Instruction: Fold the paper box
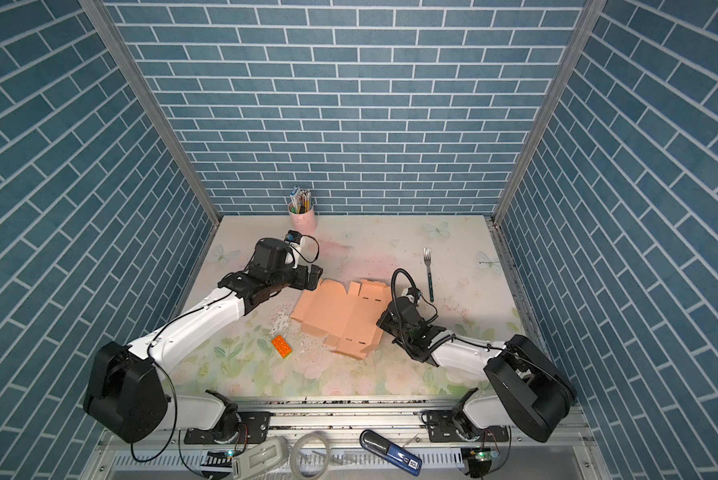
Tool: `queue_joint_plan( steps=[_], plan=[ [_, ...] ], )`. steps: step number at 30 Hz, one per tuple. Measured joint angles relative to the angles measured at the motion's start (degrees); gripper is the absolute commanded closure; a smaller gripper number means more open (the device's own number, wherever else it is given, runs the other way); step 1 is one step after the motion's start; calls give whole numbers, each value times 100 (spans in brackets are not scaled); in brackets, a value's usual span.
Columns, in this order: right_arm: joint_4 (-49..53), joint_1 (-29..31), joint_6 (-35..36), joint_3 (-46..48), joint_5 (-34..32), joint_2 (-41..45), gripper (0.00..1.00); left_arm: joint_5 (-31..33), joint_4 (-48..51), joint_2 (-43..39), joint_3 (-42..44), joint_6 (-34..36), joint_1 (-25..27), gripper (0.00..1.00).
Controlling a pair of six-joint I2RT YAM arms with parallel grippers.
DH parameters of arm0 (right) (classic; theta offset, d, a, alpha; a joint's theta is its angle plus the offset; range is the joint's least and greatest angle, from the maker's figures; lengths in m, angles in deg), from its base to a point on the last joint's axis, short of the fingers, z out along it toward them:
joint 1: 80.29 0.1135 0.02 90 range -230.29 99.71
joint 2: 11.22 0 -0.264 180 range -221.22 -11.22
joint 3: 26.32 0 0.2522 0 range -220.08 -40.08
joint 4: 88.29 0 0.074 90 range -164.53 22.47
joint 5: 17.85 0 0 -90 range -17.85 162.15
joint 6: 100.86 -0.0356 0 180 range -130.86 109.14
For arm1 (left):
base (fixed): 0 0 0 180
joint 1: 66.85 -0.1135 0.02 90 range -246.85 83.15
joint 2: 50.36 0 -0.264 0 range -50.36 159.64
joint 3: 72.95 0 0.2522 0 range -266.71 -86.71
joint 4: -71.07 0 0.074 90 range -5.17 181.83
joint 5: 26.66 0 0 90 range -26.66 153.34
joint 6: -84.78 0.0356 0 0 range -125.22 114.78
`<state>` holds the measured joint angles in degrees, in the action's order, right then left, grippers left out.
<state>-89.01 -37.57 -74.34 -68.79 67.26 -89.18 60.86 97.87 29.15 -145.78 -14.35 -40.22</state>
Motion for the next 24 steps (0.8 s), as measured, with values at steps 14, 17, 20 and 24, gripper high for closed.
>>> queue_joint_plan(
  steps=[14,17,20,24],
  plan=[
    [2282,-973,2625,-1860,861,55,100,-474,186,225,-330,793,146,1],
    [2732,-1292,3224,-2312,1215,-20,100,-527,184,358,-603,914,155,1],
    [3136,-1550,3827,-2828,1620,-229,100,-533,170,466,-789,1097,205,1],
    [3733,-1740,4629,-3560,2127,-695,100,-608,208,837,-1193,1510,271,1]
  ],
)
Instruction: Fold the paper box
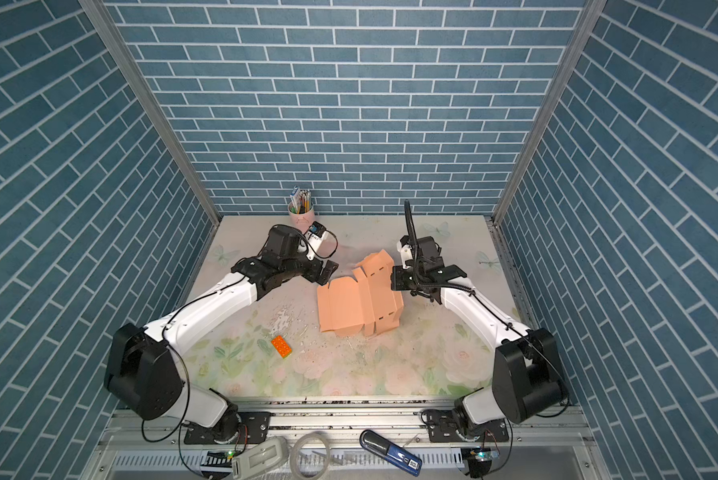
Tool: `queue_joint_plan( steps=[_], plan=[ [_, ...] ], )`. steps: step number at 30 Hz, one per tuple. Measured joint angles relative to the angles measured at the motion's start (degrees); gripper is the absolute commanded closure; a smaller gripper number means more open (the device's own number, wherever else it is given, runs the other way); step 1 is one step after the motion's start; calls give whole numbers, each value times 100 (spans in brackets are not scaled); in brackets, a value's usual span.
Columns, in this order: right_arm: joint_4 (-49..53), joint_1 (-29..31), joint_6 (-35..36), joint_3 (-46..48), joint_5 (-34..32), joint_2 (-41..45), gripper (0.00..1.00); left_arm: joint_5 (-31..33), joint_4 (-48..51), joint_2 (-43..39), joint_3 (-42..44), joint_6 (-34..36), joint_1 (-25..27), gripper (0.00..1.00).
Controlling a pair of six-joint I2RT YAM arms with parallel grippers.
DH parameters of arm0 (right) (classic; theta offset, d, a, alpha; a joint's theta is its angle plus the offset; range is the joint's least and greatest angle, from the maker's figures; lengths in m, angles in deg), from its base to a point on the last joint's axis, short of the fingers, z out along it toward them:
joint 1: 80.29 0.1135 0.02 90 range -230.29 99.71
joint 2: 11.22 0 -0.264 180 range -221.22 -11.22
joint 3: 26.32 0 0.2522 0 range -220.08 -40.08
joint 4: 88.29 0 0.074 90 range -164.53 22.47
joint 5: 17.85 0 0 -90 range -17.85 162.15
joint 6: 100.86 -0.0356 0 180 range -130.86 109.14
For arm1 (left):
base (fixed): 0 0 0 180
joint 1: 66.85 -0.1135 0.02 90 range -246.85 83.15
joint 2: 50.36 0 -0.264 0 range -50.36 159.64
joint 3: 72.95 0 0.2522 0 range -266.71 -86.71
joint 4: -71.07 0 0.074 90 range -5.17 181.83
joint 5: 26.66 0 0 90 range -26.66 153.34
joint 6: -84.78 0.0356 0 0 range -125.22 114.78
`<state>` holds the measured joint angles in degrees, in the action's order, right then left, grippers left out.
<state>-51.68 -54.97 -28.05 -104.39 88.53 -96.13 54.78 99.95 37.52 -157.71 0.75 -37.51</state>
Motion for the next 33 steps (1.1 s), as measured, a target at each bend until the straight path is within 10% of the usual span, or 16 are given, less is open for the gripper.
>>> queue_joint_plan(
  steps=[13,33],
  plan=[
    [962,-85,1237,-758,358,-658,100,-1073,-302,1270,-688,1130,-2,5],
    [946,-90,1270,-946,315,-767,100,-1700,-1679,1945,-616,809,-7,34]
  ],
)
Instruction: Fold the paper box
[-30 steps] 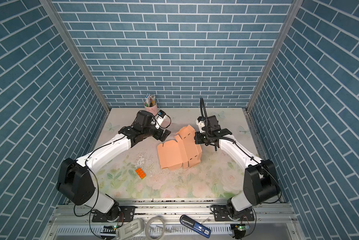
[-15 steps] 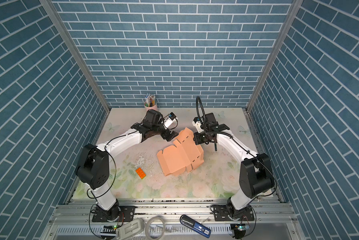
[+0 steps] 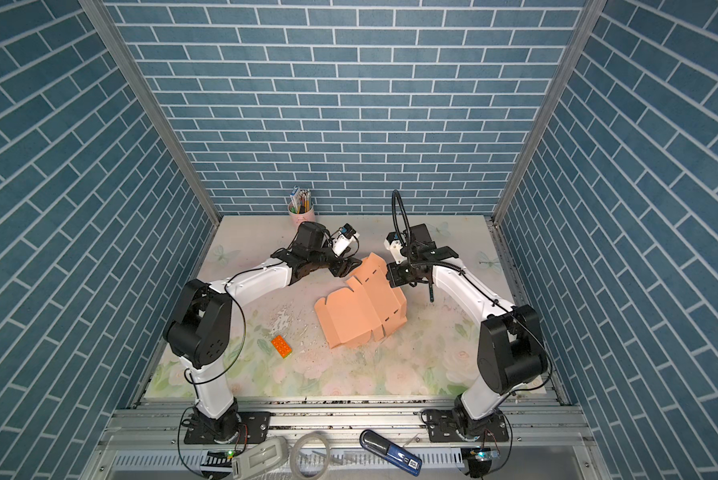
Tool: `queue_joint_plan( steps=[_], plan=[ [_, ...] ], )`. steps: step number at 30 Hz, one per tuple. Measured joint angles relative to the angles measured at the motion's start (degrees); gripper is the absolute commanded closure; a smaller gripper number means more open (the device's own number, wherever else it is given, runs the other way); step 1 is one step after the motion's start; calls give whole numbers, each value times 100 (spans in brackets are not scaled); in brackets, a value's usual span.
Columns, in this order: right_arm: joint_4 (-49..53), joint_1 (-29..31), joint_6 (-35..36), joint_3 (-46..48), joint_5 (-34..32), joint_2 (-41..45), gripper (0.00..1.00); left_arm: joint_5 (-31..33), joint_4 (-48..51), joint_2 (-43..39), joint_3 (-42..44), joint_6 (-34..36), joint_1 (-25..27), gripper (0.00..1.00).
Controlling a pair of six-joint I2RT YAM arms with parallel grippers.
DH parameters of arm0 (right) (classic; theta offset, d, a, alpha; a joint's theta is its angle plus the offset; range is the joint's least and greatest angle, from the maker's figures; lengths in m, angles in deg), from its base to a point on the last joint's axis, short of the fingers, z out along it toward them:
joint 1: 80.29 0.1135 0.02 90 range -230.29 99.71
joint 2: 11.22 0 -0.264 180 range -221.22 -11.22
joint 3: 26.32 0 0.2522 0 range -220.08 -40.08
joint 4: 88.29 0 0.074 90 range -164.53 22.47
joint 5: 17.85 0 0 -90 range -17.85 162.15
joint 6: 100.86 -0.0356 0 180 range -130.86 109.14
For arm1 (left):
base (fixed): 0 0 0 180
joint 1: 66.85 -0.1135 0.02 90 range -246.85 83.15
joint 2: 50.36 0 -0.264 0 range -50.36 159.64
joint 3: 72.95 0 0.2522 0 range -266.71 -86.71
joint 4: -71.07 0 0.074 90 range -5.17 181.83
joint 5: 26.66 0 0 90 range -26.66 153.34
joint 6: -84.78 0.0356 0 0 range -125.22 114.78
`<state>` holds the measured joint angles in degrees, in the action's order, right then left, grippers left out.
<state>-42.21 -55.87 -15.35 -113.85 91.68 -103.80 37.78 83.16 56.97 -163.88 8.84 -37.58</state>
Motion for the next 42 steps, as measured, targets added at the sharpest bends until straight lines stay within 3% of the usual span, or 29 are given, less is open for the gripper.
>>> queue_joint_plan(
  steps=[17,22,26,36,42],
  plan=[
    [-13,0,-20,0,-66,0,100,24,-251,4,208,-195,90,51],
    [-26,0,-26,0,-63,0,100,50,-249,37,208,-181,166,59],
    [-44,0,-72,0,-63,0,100,76,-245,48,199,-197,190,72],
    [-133,0,-122,2,-66,0,100,90,-205,166,-15,-332,203,81],
    [-190,0,-125,13,-83,2,100,133,-240,166,-31,-415,256,94]
  ],
)
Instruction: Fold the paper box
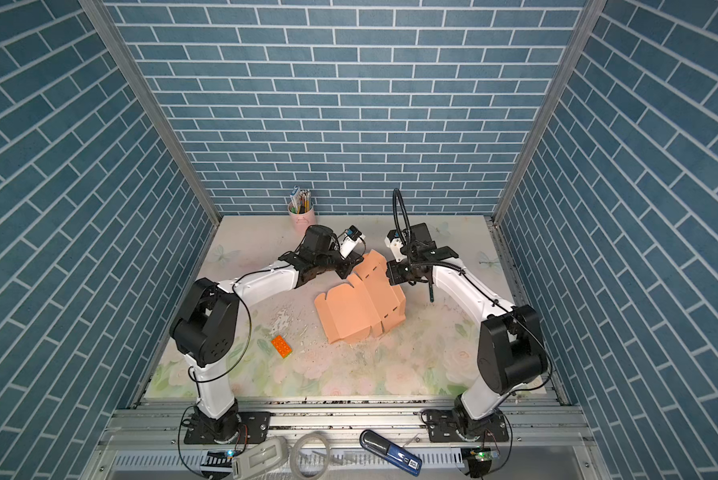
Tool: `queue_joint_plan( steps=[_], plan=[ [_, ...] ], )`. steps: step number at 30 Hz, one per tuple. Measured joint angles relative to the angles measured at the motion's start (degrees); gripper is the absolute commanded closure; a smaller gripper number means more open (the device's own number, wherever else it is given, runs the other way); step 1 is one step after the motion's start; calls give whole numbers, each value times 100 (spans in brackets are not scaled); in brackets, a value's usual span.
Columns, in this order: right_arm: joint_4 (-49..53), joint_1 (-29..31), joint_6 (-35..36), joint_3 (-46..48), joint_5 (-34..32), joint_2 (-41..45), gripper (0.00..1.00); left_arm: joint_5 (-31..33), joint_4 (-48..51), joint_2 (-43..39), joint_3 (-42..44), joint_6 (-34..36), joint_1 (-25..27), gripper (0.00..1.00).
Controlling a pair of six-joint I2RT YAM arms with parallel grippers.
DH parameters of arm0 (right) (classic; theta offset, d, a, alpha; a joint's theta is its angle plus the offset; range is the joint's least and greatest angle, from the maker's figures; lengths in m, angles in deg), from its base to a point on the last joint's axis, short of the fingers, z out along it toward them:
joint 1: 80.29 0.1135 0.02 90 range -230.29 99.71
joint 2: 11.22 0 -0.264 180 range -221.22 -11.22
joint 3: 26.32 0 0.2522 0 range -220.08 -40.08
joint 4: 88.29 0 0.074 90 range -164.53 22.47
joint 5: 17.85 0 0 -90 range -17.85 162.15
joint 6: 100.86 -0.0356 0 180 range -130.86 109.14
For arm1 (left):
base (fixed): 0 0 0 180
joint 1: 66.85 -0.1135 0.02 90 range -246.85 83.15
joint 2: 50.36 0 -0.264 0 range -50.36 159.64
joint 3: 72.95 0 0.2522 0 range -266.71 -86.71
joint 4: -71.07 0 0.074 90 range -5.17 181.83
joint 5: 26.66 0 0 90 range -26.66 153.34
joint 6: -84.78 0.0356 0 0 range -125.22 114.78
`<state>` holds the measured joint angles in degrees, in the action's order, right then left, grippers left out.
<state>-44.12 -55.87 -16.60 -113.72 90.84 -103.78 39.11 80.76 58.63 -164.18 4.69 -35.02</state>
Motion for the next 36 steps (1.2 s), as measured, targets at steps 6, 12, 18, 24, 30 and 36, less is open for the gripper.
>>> queue_joint_plan(
  steps=[6,12,18,24,30,36],
  plan=[
    [0,0,0,0,-7,9,100,70,-92,0,39,-9,9,97],
    [-2,-2,0,0,-2,9,100,103,-105,0,52,-9,9,99],
    [-26,0,-13,0,2,11,85,297,-249,-2,136,-162,31,100],
    [-138,-2,-315,0,-409,232,73,898,-378,-94,356,-623,44,100],
    [-487,-35,-800,197,-1290,975,67,1464,-560,-264,584,-1064,39,100],
    [-986,-50,-1274,938,-1818,1923,65,2267,-796,-621,1047,-1510,46,98]
  ],
)
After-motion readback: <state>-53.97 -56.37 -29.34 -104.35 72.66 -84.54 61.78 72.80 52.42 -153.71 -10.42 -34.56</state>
